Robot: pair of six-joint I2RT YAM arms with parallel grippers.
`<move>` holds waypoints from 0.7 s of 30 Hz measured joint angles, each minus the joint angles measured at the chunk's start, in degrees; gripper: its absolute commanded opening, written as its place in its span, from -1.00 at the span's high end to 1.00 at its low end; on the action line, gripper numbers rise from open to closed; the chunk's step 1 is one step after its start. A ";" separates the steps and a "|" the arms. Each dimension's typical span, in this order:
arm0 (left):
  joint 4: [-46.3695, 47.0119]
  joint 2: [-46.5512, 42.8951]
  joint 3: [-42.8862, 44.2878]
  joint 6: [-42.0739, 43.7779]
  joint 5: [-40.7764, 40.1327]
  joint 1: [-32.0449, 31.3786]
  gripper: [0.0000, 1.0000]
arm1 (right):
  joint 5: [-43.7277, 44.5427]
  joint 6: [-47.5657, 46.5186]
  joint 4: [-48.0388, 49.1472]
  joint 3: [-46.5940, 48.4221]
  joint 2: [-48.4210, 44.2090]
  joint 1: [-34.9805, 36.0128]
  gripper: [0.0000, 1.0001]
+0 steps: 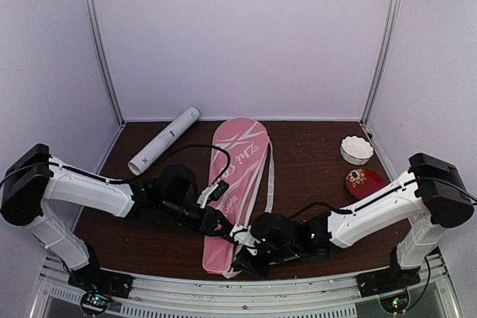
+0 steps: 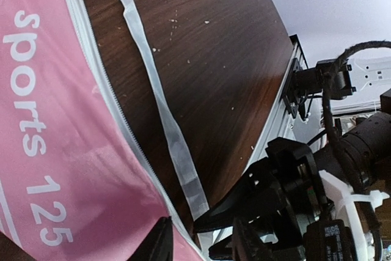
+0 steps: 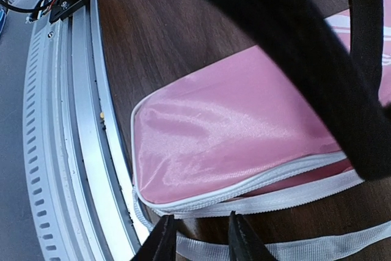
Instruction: Pack up the badminton gear
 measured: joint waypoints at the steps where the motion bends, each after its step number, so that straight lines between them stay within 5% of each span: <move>1: -0.66 -0.48 0.17 0.42 -0.07 0.15 0.19 | 0.00 0.02 -0.11 -0.09 -0.24 -0.04 0.33; 12: -12.52 -1.88 7.43 7.21 -3.15 7.04 0.29 | -3.41 6.47 0.81 -7.48 -10.43 -9.70 0.37; 17: -20.13 5.86 22.47 12.68 -5.99 12.22 0.29 | -4.79 9.84 1.36 -5.51 -11.45 -20.37 0.55; 21: -22.95 12.87 33.42 16.13 -7.93 12.79 0.52 | -5.11 11.98 -0.09 0.09 -9.35 -27.30 0.59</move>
